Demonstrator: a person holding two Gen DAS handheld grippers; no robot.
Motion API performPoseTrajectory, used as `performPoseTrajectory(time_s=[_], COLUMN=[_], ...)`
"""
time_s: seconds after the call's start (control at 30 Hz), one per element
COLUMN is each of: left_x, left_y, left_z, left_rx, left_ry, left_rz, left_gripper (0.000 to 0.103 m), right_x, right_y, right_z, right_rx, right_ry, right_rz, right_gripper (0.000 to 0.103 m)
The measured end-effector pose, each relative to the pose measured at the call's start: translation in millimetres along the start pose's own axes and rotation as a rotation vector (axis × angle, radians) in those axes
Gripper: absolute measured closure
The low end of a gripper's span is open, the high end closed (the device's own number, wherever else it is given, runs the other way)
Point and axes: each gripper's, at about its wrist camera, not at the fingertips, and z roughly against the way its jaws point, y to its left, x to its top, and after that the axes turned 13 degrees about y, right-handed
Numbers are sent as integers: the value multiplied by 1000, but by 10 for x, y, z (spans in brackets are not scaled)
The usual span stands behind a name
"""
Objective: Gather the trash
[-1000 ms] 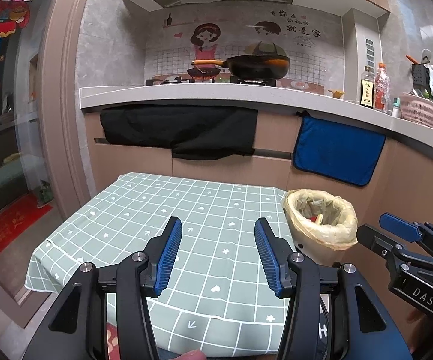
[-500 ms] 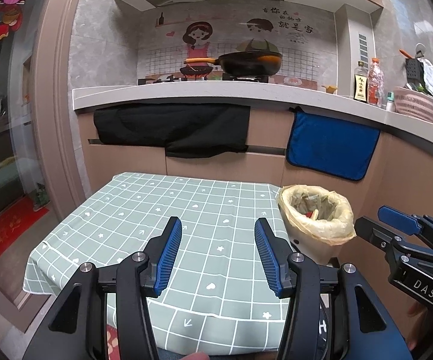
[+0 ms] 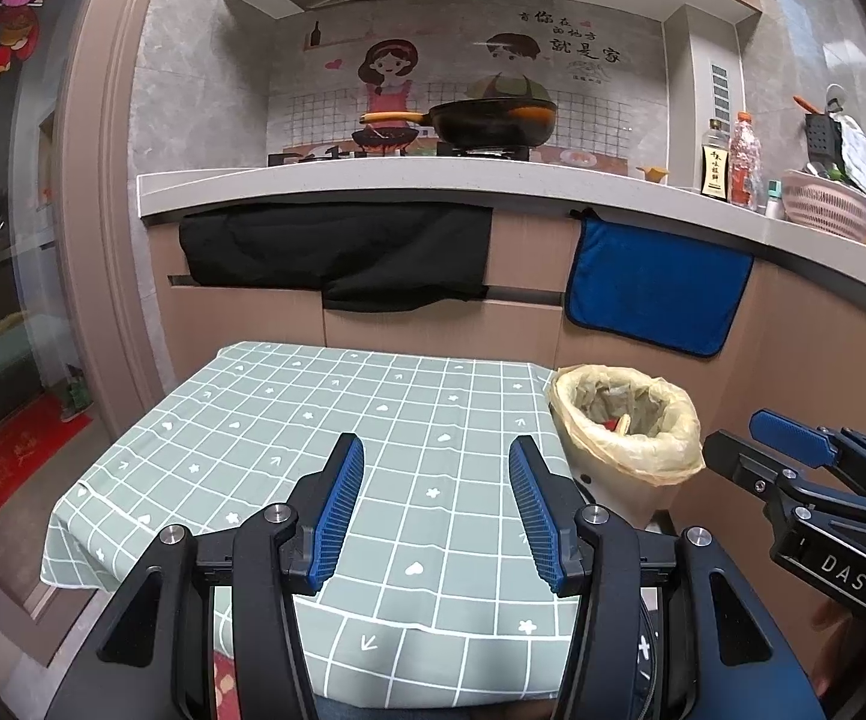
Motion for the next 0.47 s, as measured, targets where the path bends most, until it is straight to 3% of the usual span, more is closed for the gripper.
performPoseTrajectory(time_s=[0.47], left_x=[55], left_y=[39], left_z=[-167], left_rx=[-1], left_ry=[19], left_rz=[-31], left_gripper=[51], right_x=[-1], right_y=[-34], right_z=[-48], right_rx=[-3], right_ry=[11], right_rz=[-11], right_gripper=[52])
